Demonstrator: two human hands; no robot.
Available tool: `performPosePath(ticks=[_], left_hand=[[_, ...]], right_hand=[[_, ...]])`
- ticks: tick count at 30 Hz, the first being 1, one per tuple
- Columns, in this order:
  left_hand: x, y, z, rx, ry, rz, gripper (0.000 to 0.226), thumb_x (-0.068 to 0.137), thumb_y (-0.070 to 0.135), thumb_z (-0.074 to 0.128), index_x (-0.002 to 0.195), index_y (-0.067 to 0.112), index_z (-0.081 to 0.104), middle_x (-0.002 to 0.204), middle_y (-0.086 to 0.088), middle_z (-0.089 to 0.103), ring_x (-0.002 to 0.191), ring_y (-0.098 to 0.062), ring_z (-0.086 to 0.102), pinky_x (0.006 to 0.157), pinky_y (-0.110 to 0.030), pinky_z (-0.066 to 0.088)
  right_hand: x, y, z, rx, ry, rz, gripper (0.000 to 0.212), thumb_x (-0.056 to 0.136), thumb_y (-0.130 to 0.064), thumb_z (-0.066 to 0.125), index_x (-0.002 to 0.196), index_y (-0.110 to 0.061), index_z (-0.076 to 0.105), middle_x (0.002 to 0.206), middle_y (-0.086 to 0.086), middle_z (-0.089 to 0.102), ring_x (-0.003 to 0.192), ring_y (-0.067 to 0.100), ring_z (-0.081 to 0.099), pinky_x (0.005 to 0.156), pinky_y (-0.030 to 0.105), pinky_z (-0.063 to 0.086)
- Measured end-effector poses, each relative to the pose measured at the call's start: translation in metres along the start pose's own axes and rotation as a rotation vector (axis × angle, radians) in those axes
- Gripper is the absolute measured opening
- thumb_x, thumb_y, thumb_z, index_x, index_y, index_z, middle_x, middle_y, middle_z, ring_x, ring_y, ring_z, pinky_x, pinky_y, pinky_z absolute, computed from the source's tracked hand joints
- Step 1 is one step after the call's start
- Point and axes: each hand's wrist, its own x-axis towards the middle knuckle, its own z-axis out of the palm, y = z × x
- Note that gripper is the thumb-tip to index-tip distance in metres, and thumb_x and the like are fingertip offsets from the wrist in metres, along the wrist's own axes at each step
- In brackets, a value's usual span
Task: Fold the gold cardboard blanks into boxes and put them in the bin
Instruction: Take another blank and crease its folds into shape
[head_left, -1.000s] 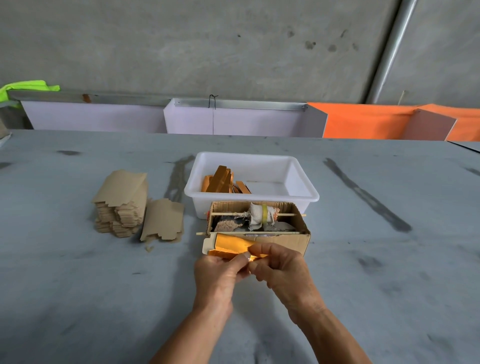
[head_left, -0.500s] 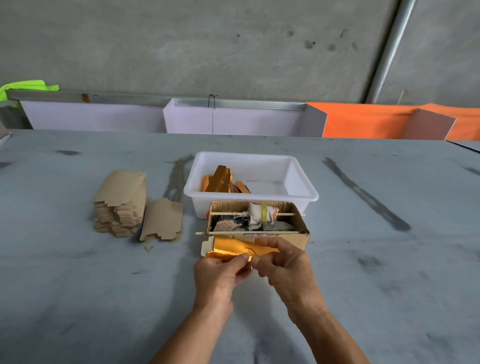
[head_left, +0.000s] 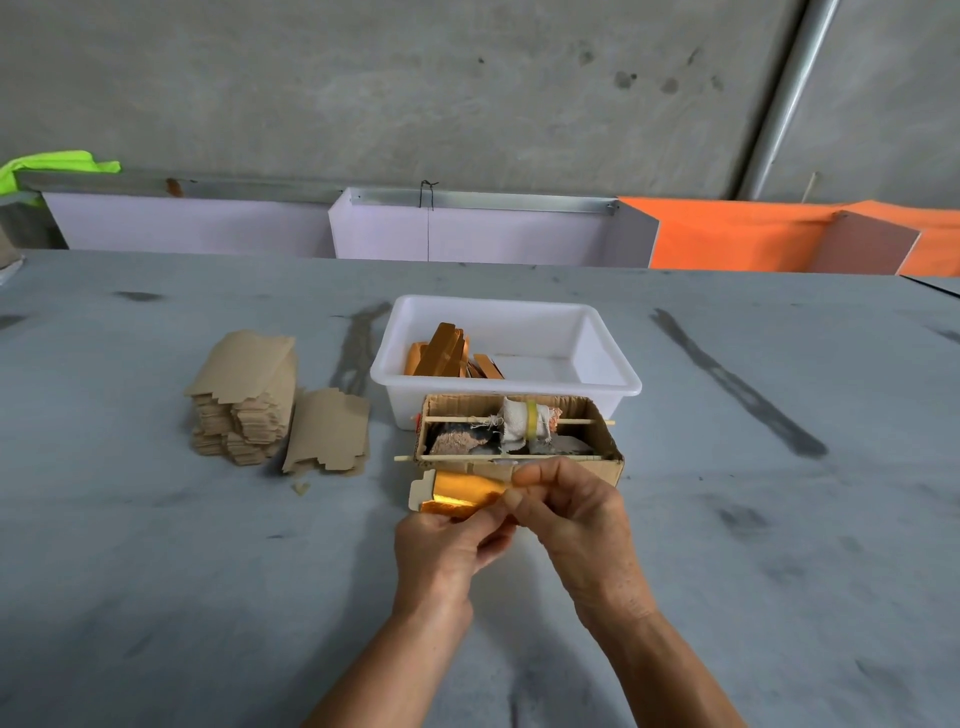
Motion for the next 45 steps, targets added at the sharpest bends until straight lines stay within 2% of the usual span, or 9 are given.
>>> performPosePath(ticks=[6, 12, 19, 26, 30, 35, 39, 42, 45], left_hand=[[0.001, 0.000, 0.000, 0.041, -0.002, 0.014, 0.008, 0.070, -0.011, 0.072, 0.073, -0.005, 0.068, 0.069, -0.021, 0.068, 0.064, -0.030, 0.066, 0.053, -0.026, 0.057], [0.003, -0.001, -0.001, 0.053, 0.003, 0.018, 0.006, 0.074, -0.013, 0.068, 0.074, -0.007, 0.067, 0.068, -0.020, 0.069, 0.061, -0.028, 0.067, 0.054, -0.027, 0.058], [0.004, 0.000, 0.000, 0.039, 0.012, 0.034, 0.015, 0.077, -0.015, 0.064, 0.066, -0.005, 0.064, 0.056, -0.014, 0.066, 0.049, -0.021, 0.065, 0.048, -0.025, 0.055], [0.003, 0.000, 0.001, 0.037, 0.001, 0.024, 0.015, 0.077, -0.014, 0.064, 0.067, -0.004, 0.065, 0.059, -0.014, 0.066, 0.052, -0.022, 0.065, 0.050, -0.027, 0.056], [0.003, 0.000, 0.000, 0.055, -0.018, 0.025, 0.013, 0.078, -0.013, 0.063, 0.070, -0.003, 0.066, 0.061, -0.014, 0.067, 0.053, -0.022, 0.065, 0.053, -0.028, 0.057], [0.002, 0.001, 0.000, 0.085, -0.021, 0.024, 0.015, 0.079, -0.013, 0.064, 0.070, -0.002, 0.067, 0.062, -0.014, 0.068, 0.054, -0.022, 0.068, 0.050, -0.025, 0.055], [0.001, 0.000, -0.001, 0.098, -0.032, 0.015, 0.015, 0.080, -0.013, 0.063, 0.072, -0.002, 0.068, 0.064, -0.014, 0.070, 0.057, -0.022, 0.069, 0.050, -0.024, 0.055], [0.001, -0.001, -0.001, 0.116, -0.024, 0.005, 0.008, 0.081, -0.011, 0.063, 0.079, -0.005, 0.069, 0.072, -0.018, 0.072, 0.066, -0.026, 0.071, 0.055, -0.027, 0.058], [0.000, -0.001, -0.001, 0.116, -0.021, -0.002, 0.007, 0.082, -0.010, 0.063, 0.082, -0.006, 0.068, 0.074, -0.017, 0.072, 0.070, -0.027, 0.072, 0.060, -0.030, 0.060]], right_hand=[[0.000, 0.005, 0.000, -0.083, 0.009, 0.081, 0.016, 0.077, 0.007, 0.070, 0.078, -0.009, 0.070, 0.067, 0.002, 0.071, 0.056, 0.002, 0.061, 0.054, 0.013, 0.046], [0.000, 0.005, -0.001, -0.153, 0.011, 0.102, 0.011, 0.078, 0.003, 0.071, 0.084, -0.006, 0.073, 0.075, 0.008, 0.073, 0.060, 0.005, 0.061, 0.057, 0.015, 0.048], [-0.003, 0.003, -0.002, -0.201, -0.029, 0.124, 0.018, 0.080, 0.004, 0.069, 0.081, -0.013, 0.075, 0.074, 0.008, 0.072, 0.058, 0.004, 0.057, 0.056, 0.014, 0.047], [-0.003, 0.002, -0.003, -0.187, -0.005, 0.167, 0.016, 0.079, 0.003, 0.070, 0.086, -0.011, 0.074, 0.065, 0.001, 0.069, 0.051, -0.001, 0.052, 0.052, 0.012, 0.045], [-0.002, 0.002, -0.004, -0.232, 0.002, 0.222, 0.018, 0.080, -0.001, 0.070, 0.095, -0.011, 0.075, 0.065, 0.004, 0.068, 0.049, -0.001, 0.051, 0.049, 0.011, 0.042], [0.001, -0.001, -0.005, -0.338, -0.008, 0.234, 0.022, 0.080, -0.002, 0.070, 0.096, -0.015, 0.076, 0.069, 0.007, 0.070, 0.048, -0.001, 0.051, 0.050, 0.015, 0.045], [0.003, -0.004, -0.002, -0.492, -0.038, 0.189, 0.019, 0.079, -0.004, 0.071, 0.090, -0.020, 0.077, 0.061, -0.014, 0.065, 0.049, -0.008, 0.054, 0.047, 0.006, 0.040], [0.005, -0.005, 0.000, -0.637, -0.064, 0.149, 0.018, 0.083, -0.008, 0.069, 0.094, -0.020, 0.077, 0.073, -0.011, 0.070, 0.053, -0.004, 0.055, 0.050, 0.006, 0.040], [0.008, -0.006, 0.002, -0.698, -0.065, 0.137, 0.021, 0.084, -0.009, 0.068, 0.102, -0.016, 0.074, 0.094, -0.002, 0.074, 0.069, 0.000, 0.060, 0.057, 0.006, 0.045]])
